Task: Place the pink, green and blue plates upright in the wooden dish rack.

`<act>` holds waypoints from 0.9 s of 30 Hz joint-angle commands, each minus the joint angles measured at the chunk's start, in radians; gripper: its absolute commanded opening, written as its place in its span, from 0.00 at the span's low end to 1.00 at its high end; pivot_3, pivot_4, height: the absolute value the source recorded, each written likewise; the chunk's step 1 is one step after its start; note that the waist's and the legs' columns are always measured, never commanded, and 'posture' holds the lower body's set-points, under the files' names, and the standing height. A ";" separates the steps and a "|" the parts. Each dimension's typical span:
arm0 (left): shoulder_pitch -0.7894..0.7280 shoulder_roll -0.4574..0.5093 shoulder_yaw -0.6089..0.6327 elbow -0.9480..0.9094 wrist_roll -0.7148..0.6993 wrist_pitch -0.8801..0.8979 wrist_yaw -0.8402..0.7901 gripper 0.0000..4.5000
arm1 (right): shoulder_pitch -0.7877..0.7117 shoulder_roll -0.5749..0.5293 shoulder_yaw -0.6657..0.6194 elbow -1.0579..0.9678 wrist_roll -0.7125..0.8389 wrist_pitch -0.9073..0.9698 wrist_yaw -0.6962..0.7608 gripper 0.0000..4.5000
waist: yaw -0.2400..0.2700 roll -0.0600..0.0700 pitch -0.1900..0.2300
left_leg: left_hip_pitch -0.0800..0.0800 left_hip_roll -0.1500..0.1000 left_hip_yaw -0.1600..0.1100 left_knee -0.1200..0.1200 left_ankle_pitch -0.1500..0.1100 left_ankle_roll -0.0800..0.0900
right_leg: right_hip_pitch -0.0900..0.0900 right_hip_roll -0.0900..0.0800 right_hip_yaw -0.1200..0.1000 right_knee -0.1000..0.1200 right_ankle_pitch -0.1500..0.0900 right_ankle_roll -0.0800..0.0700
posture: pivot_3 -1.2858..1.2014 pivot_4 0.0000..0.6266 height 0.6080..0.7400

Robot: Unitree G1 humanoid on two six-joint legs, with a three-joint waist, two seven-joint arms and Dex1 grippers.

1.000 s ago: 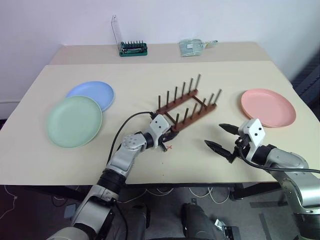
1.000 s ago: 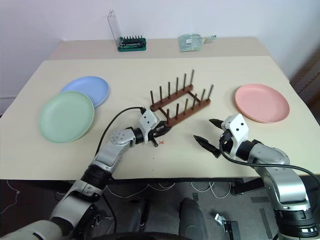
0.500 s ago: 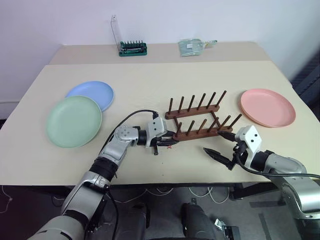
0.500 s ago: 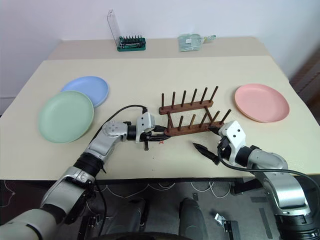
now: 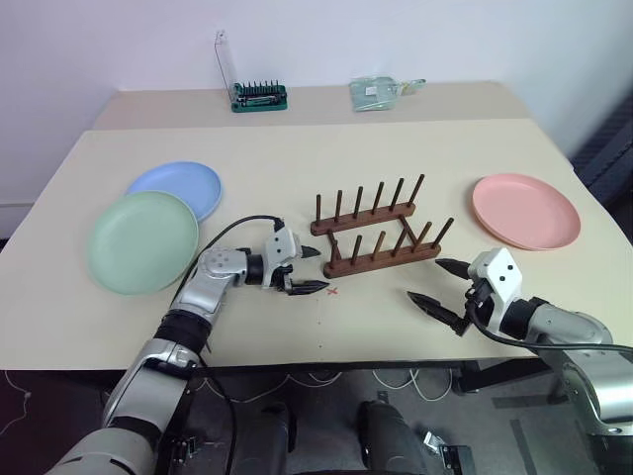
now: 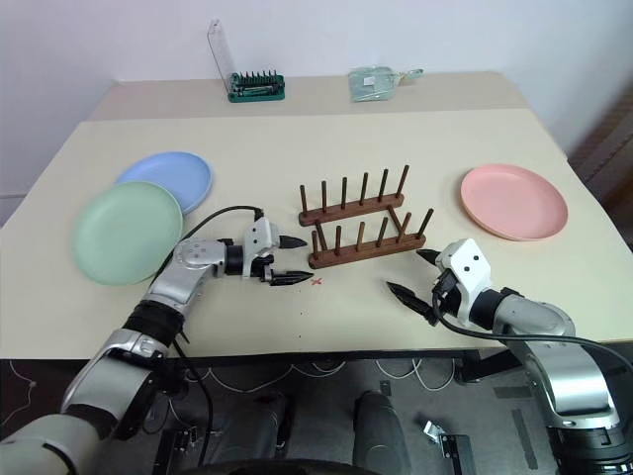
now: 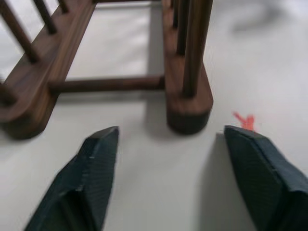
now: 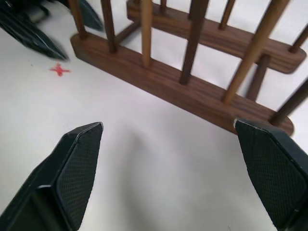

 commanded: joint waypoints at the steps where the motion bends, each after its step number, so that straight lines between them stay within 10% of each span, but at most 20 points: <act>1: 0.082 0.069 0.044 -0.153 -0.042 0.092 -0.017 0.62 | -0.006 -0.020 0.009 0.023 -0.044 -0.005 -0.010 0.58 | -0.004 0.000 0.000 | 0.000 0.000 0.000 0.000 0.000 0.000 | 0.000 0.000 0.000 0.000 0.000 0.000 | 0.52 0.24 1.00; 6: 0.161 0.048 0.003 -0.378 -0.108 0.208 -0.032 0.06 | -0.026 -0.016 0.028 0.053 -0.061 -0.006 -0.006 0.00 | 0.008 0.000 0.000 | 0.000 0.000 0.000 0.000 0.000 0.000 | 0.000 0.000 0.000 0.000 0.000 0.000 | 0.52 0.24 1.00; 14: 0.165 -0.030 -0.143 -0.436 0.036 0.297 0.107 0.02 | -0.133 0.005 0.115 0.156 -0.192 0.019 -0.096 0.00 | 0.001 0.000 0.000 | 0.000 0.000 0.000 0.000 0.000 0.000 | 0.000 0.000 0.000 0.000 0.000 0.000 | 0.52 0.24 1.00; 27: 0.058 -0.144 -0.043 -0.148 0.149 0.190 0.517 0.02 | -0.373 0.123 0.223 0.396 -0.349 -0.056 -0.218 0.00 | 0.000 -0.001 -0.002 | 0.006 0.000 0.000 0.000 0.000 0.000 | 0.005 0.000 0.000 0.000 0.000 0.000 | 0.52 0.24 1.00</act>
